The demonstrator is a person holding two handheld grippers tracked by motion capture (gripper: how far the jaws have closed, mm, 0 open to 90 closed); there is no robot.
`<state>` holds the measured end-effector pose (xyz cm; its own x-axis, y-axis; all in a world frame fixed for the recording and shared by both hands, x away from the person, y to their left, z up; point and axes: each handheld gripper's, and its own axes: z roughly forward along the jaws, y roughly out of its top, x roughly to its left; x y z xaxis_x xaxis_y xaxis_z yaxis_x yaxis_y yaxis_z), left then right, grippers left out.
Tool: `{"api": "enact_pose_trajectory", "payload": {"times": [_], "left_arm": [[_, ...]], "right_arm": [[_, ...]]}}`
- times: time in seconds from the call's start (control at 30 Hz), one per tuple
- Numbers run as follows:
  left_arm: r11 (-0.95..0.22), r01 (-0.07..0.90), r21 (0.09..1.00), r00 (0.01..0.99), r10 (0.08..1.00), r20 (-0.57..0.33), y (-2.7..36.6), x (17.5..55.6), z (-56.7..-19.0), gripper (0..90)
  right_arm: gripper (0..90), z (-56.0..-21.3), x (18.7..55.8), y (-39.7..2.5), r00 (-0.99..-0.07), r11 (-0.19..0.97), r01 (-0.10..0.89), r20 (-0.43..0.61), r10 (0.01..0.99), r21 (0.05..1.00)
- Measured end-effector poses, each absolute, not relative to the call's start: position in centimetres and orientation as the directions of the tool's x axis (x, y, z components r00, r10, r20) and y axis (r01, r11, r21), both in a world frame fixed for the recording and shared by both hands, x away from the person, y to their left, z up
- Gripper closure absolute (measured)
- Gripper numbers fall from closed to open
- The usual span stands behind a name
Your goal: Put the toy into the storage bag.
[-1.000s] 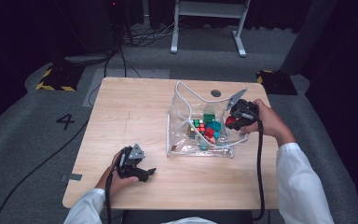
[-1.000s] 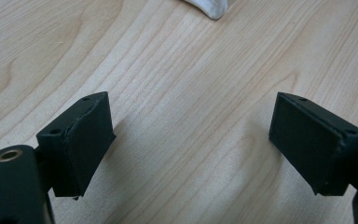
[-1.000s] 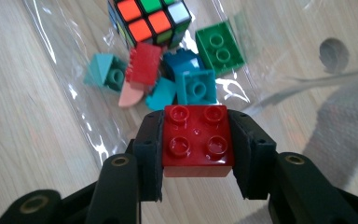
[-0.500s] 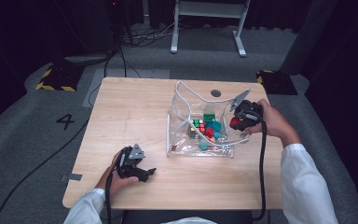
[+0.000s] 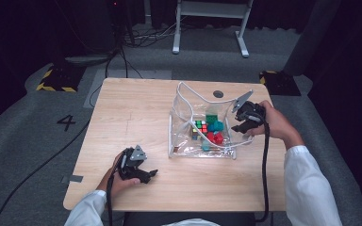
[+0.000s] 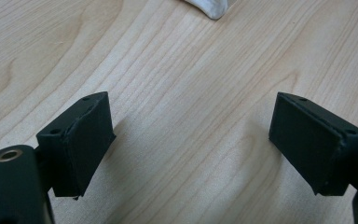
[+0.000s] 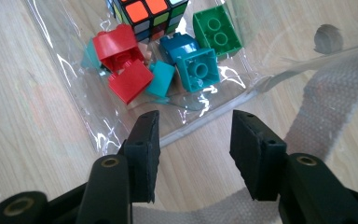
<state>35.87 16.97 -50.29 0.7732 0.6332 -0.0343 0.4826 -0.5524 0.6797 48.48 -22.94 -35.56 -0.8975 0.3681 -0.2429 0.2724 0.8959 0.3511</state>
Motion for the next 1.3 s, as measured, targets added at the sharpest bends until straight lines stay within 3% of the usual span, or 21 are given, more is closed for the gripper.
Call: {"api": "enact_pose_trajectory", "payload": {"times": [0.27,0.47,0.97,1.3], "left_arm": [[-0.552,0.483,0.680,0.773,0.633,-0.034,17.0,35.9,-50.3,13.7],[-0.552,0.483,0.680,0.773,0.633,-0.034,17.0,35.9,-50.3,13.7],[-0.552,0.483,0.680,0.773,0.633,-0.034,17.0,35.9,-50.3,13.7],[-0.552,0.483,0.680,0.773,0.634,-0.035,17.0,35.9,-50.3,13.7]], "right_arm": [[48.8,-35.8,48.3,-22.4,-0.906,0.890,0.263,-0.221,0.360,0.372],[41.4,-35.6,47.9,-22.0,-0.913,0.883,0.233,-0.222,0.343,0.408],[26.1,-34.7,46.8,-23.7,-0.841,0.776,0.232,-0.281,0.463,0.587],[23.9,-33.3,45.7,-26.0,-0.764,0.635,0.255,-0.251,0.595,0.729]]}}
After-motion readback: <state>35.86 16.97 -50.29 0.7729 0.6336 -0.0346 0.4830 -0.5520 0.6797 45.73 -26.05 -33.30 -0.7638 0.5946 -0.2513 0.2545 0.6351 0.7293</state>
